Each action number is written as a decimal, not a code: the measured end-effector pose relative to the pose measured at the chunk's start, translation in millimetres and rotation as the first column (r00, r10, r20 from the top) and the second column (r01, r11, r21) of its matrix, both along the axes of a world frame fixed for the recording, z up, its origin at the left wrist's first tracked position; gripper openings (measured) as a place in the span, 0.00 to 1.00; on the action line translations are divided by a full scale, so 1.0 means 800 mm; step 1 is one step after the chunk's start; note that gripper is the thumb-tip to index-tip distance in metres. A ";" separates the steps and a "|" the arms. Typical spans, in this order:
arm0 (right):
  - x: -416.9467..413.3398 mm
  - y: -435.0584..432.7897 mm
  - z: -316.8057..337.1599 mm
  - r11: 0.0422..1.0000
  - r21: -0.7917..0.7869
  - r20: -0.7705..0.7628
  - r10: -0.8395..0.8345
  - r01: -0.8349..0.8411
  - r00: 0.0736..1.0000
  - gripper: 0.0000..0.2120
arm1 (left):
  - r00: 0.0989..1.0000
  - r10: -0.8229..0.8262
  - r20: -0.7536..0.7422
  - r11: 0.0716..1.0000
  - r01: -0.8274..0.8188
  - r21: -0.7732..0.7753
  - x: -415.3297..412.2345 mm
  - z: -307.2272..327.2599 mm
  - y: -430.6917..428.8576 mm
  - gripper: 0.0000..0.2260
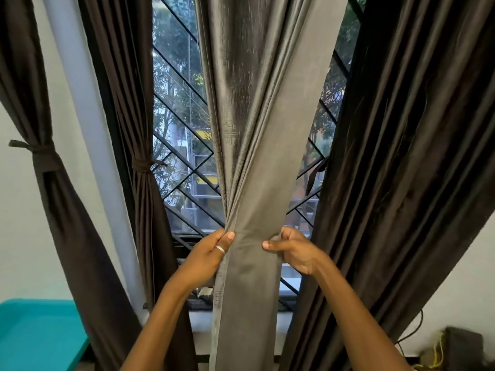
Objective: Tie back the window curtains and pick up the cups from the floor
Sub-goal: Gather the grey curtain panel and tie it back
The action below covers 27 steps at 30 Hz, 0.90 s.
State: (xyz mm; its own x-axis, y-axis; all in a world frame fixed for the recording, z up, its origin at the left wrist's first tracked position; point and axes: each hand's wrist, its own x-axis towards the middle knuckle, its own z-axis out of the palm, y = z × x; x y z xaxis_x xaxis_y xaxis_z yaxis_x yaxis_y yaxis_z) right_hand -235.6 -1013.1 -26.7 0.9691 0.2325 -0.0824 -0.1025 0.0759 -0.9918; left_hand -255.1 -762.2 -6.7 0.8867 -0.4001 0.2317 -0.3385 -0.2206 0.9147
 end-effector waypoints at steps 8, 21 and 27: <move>-0.042 0.010 -0.005 0.900 -0.183 0.285 -0.337 0.396 0.897 0.10 | 0.961 0.225 0.158 0.967 -0.240 0.083 0.007 -0.022 -0.027 0.13; -0.087 0.122 -0.038 0.298 -0.522 0.771 -0.236 0.799 0.592 0.18 | 0.874 0.357 0.330 0.890 -0.425 0.162 -0.020 -0.024 -0.068 0.07; -0.089 0.139 -0.035 0.435 -0.511 0.755 -0.185 0.741 0.630 0.33 | 0.956 0.223 0.189 0.960 -0.249 0.130 -0.021 -0.014 -0.057 0.10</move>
